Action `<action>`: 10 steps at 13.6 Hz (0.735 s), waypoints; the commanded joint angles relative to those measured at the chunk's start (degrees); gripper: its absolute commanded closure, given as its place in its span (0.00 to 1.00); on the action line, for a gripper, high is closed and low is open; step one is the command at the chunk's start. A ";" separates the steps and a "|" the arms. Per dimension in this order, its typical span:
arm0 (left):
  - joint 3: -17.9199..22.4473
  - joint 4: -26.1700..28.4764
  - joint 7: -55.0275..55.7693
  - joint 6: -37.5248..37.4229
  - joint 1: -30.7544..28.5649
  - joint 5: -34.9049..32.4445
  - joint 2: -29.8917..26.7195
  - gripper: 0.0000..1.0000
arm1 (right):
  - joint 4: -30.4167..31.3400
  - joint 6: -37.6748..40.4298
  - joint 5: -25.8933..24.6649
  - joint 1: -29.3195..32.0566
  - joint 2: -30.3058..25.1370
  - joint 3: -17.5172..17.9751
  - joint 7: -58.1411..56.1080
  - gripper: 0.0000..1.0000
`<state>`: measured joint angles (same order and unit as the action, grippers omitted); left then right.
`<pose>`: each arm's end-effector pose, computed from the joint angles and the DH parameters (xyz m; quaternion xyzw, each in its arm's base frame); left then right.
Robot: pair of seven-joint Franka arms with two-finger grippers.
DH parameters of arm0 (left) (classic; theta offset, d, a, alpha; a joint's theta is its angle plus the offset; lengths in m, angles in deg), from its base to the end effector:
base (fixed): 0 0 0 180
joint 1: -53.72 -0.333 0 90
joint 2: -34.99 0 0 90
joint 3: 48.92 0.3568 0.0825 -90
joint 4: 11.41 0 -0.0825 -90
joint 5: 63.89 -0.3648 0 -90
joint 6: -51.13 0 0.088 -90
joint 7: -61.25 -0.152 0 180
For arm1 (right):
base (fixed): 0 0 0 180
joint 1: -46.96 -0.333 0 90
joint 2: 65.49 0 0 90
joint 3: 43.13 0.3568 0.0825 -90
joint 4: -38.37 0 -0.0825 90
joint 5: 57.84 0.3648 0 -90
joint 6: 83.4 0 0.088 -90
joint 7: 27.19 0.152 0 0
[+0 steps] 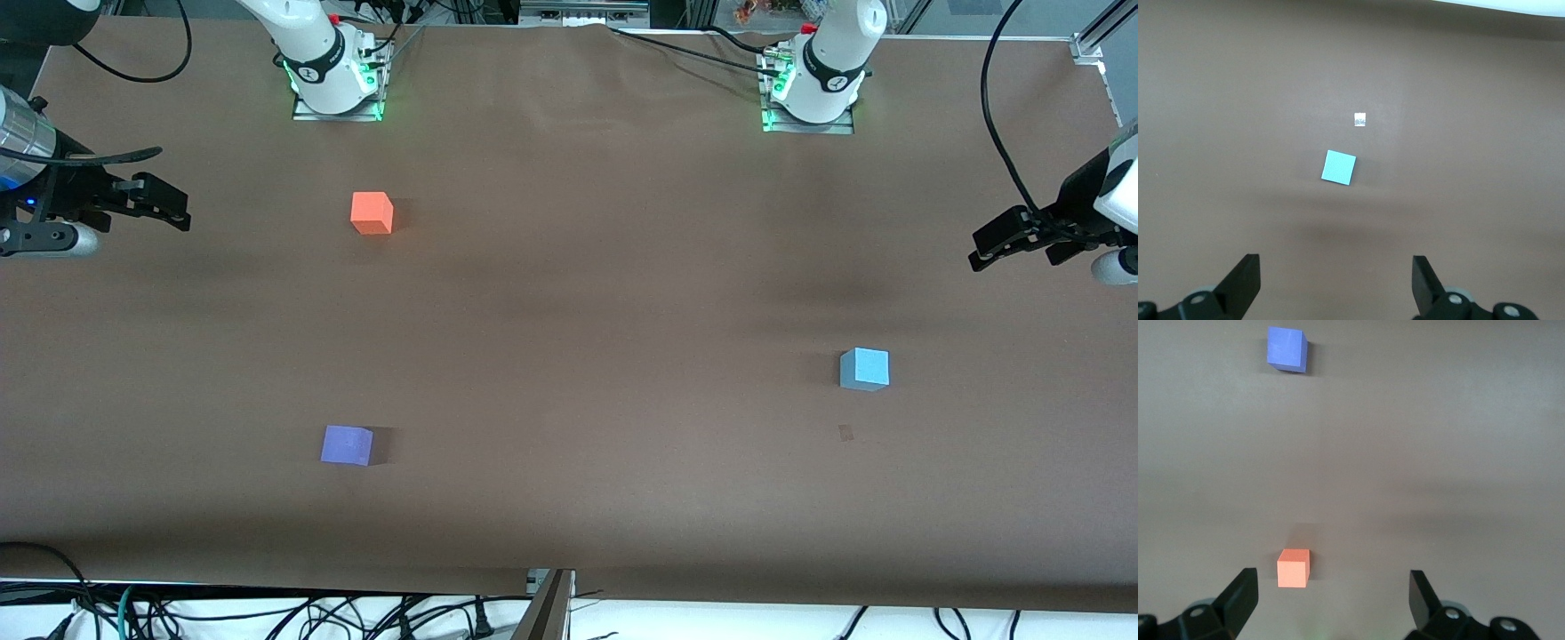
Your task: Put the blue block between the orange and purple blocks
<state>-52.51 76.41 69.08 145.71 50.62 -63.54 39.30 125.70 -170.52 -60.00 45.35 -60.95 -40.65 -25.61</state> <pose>0.5711 -0.0044 0.6035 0.9977 0.0643 0.0210 0.0069 0.5520 0.0326 0.5941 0.9988 0.0217 -0.0405 0.0192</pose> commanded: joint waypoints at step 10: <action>0.07 -1.69 -0.62 -1.07 0.03 0.17 0.61 0.00 | -0.06 -0.32 1.11 0.21 -0.15 -0.02 0.09 0.00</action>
<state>-52.51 76.34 69.03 145.71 50.62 -63.54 39.30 125.70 -170.56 -59.98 45.35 -60.92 -40.65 -25.61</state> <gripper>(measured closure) 0.000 0.000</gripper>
